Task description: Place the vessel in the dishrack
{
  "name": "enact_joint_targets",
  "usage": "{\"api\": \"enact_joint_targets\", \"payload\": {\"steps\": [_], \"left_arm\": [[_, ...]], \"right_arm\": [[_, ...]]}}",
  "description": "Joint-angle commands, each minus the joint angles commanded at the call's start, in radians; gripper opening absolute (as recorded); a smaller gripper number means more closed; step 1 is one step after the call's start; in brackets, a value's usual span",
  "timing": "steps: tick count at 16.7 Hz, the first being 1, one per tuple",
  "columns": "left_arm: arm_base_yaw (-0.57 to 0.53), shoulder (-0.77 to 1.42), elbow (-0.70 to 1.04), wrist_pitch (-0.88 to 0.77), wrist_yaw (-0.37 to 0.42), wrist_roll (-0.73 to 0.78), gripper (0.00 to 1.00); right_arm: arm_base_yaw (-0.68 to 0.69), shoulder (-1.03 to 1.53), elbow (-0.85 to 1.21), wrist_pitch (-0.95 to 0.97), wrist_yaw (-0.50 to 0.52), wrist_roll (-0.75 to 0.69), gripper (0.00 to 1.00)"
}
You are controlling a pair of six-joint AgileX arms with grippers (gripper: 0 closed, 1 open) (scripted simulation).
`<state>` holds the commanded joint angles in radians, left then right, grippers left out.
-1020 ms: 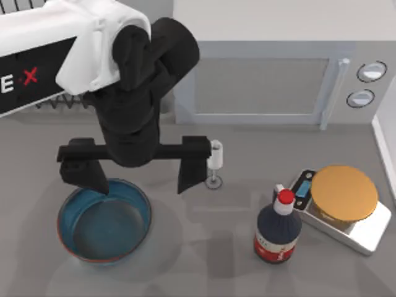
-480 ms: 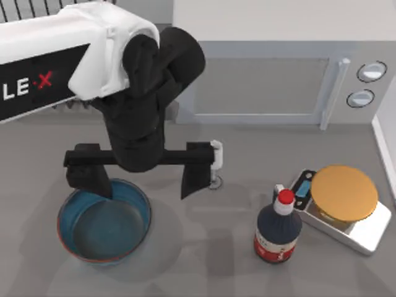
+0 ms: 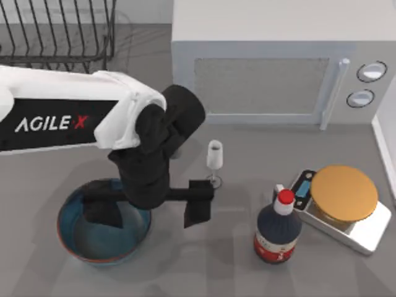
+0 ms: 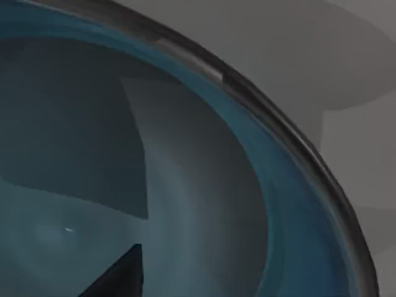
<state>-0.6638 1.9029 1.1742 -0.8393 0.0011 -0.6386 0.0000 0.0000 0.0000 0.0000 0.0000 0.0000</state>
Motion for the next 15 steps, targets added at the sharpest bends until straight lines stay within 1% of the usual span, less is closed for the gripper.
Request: {"api": "enact_joint_targets", "payload": {"steps": [5, 15], "left_arm": [[0.0, 0.005, -0.01, 0.013, 0.0, 0.0, 1.0], [0.0, 0.005, -0.01, 0.013, 0.0, 0.0, 0.25]], "right_arm": [[0.0, 0.0, 0.0, 0.0, 0.0, 0.0, 1.0], [0.0, 0.0, 0.0, 0.0, 0.0, 0.0, 1.0]]}}
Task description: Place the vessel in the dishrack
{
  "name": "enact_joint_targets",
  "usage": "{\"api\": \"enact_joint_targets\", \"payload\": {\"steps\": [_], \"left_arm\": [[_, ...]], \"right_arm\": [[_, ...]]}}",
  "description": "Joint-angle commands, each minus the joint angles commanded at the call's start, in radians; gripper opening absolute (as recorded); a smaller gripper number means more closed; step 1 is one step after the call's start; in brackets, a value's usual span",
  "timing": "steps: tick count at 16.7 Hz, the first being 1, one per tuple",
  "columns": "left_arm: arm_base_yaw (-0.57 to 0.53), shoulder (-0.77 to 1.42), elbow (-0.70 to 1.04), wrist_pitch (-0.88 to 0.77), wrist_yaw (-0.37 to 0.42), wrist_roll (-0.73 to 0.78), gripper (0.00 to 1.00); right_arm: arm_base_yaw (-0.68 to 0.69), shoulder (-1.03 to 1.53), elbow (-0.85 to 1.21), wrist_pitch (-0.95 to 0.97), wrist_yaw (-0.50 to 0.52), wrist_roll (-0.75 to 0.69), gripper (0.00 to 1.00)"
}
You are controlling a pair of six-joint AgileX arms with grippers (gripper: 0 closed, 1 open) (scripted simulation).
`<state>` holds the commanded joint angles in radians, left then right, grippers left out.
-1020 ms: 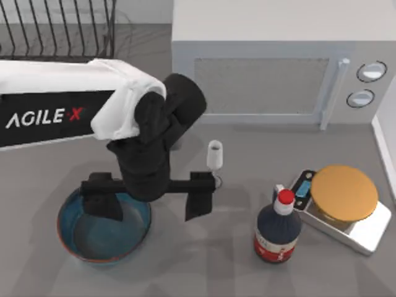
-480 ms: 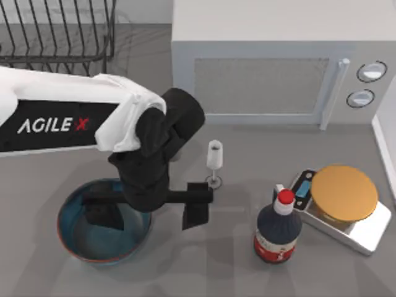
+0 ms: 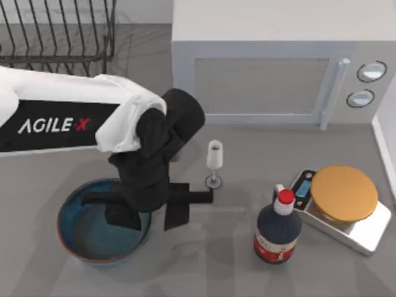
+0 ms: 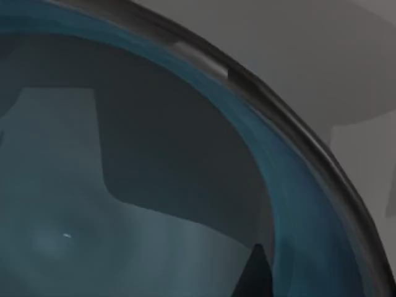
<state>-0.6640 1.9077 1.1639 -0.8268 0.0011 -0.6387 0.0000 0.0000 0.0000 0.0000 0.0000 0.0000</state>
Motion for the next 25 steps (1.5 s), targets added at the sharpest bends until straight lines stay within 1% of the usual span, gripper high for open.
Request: {"api": "enact_joint_targets", "payload": {"steps": [3, 4, 13, 15, 18, 23, 25], "left_arm": [[0.0, 0.0, 0.0, 0.0, 0.0, 0.0, 0.02], [0.0, 0.0, 0.0, 0.0, 0.0, 0.0, 0.0], [0.0, -0.003, 0.002, -0.002, 0.0, 0.0, 0.0], [-0.003, -0.001, 0.037, -0.037, 0.0, -0.002, 0.0], [-0.007, -0.006, 0.168, -0.171, 0.0, -0.008, 0.0], [-0.011, -0.035, 0.477, -0.548, -0.001, -0.013, 0.0], [-0.011, -0.052, 0.588, -0.67, 0.0, -0.013, 0.0]], "right_arm": [[0.0, 0.0, 0.0, 0.0, 0.0, 0.0, 1.0], [0.0, 0.0, 0.0, 0.0, 0.0, 0.0, 1.0], [0.0, 0.0, 0.0, 0.0, 0.0, 0.0, 1.0], [0.0, 0.0, 0.0, 0.0, 0.0, 0.0, 1.0], [0.0, 0.0, 0.0, 0.0, 0.0, 0.0, 1.0], [0.0, 0.0, 0.0, 0.0, 0.0, 0.0, 1.0], [0.0, 0.0, 0.0, 0.0, 0.0, 0.0, 1.0]]}}
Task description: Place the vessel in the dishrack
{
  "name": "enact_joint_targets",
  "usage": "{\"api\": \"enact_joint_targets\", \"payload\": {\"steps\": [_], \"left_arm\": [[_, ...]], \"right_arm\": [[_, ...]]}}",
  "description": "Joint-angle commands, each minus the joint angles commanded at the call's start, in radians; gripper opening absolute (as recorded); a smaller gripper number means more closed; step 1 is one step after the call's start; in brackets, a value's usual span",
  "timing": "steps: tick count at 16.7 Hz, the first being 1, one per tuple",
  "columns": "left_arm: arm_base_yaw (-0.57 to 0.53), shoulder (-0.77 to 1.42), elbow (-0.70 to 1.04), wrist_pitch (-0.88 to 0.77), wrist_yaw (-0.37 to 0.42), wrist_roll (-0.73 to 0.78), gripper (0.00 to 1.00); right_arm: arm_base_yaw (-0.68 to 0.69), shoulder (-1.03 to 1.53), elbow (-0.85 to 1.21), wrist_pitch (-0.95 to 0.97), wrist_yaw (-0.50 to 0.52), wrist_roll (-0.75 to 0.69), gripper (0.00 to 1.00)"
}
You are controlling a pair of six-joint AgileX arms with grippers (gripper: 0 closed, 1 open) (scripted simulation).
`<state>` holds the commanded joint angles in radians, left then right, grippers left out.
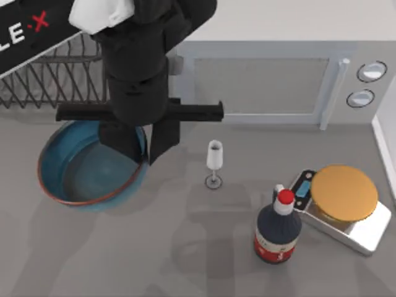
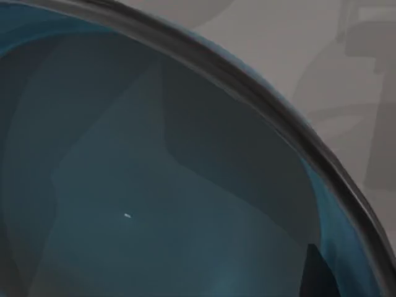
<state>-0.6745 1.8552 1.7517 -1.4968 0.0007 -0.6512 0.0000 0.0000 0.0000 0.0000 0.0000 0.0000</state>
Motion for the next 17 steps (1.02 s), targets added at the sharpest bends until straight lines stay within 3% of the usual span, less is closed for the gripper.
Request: {"api": "enact_joint_targets", "payload": {"steps": [4, 10, 13, 17], "left_arm": [[0.003, -0.032, 0.116, -0.117, 0.0, 0.003, 0.0], [0.017, -0.039, 0.115, -0.104, 0.0, 0.012, 0.0], [0.106, -0.098, 0.103, -0.008, 0.004, 0.063, 0.0], [0.326, -0.249, 0.017, 0.27, 0.021, 0.195, 0.0]], "right_arm": [[0.0, 0.0, 0.0, 0.0, 0.0, 0.0, 1.0], [0.0, 0.0, 0.0, 0.0, 0.0, 0.0, 1.0], [0.0, 0.0, 0.0, 0.0, 0.0, 0.0, 1.0], [0.0, 0.0, 0.0, 0.0, 0.0, 0.0, 1.0]]}}
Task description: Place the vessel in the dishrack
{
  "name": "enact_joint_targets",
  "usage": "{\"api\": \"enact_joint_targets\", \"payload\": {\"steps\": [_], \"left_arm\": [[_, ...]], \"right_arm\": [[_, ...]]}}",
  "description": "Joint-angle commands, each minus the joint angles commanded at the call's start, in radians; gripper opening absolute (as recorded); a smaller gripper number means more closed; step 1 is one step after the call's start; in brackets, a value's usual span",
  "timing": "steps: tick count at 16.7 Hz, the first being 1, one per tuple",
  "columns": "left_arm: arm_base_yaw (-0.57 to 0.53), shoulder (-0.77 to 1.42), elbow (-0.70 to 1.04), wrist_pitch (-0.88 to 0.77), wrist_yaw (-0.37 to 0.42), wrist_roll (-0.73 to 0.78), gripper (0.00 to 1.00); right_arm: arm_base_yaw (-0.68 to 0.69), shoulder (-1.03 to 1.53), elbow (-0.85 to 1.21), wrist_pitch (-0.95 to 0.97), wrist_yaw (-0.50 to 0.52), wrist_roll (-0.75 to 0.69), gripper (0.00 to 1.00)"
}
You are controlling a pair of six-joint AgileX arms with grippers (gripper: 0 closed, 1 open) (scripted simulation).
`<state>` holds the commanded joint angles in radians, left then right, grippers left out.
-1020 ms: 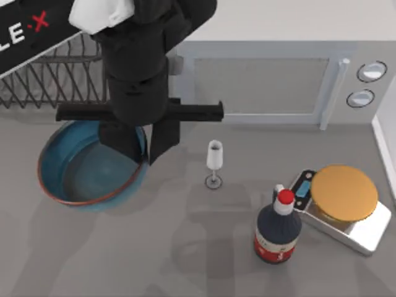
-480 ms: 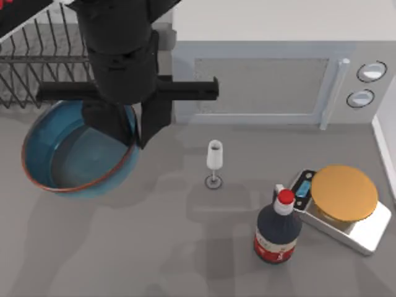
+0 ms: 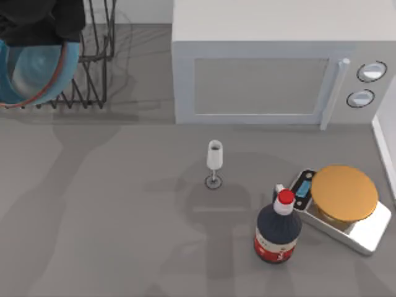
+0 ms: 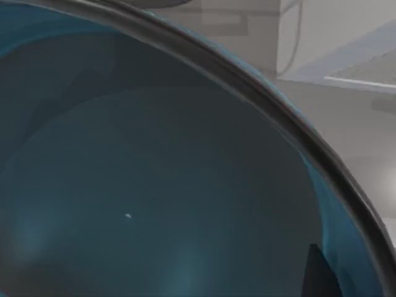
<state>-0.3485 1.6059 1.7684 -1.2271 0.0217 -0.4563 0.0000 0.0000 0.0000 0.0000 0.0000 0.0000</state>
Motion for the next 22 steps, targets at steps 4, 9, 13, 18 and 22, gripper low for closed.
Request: {"api": "enact_joint_targets", "payload": {"steps": [4, 9, 13, 18, 22], "left_arm": [[0.235, -0.21, -0.187, 0.386, 0.041, 0.171, 0.0], [0.449, -0.511, -0.472, 0.814, 0.119, 0.369, 0.0], [0.518, -0.683, -0.625, 0.979, 0.174, 0.454, 0.0], [0.53, -0.716, -0.655, 1.001, 0.185, 0.469, 0.0], [0.522, -0.678, -0.652, 1.034, 0.181, 0.469, 0.0]], "right_arm": [[0.0, 0.0, 0.0, 0.0, 0.0, 0.0, 1.0], [0.0, 0.0, 0.0, 0.0, 0.0, 0.0, 1.0], [0.0, 0.0, 0.0, 0.0, 0.0, 0.0, 1.0], [0.0, 0.0, 0.0, 0.0, 0.0, 0.0, 1.0], [0.0, 0.0, 0.0, 0.0, 0.0, 0.0, 1.0]]}}
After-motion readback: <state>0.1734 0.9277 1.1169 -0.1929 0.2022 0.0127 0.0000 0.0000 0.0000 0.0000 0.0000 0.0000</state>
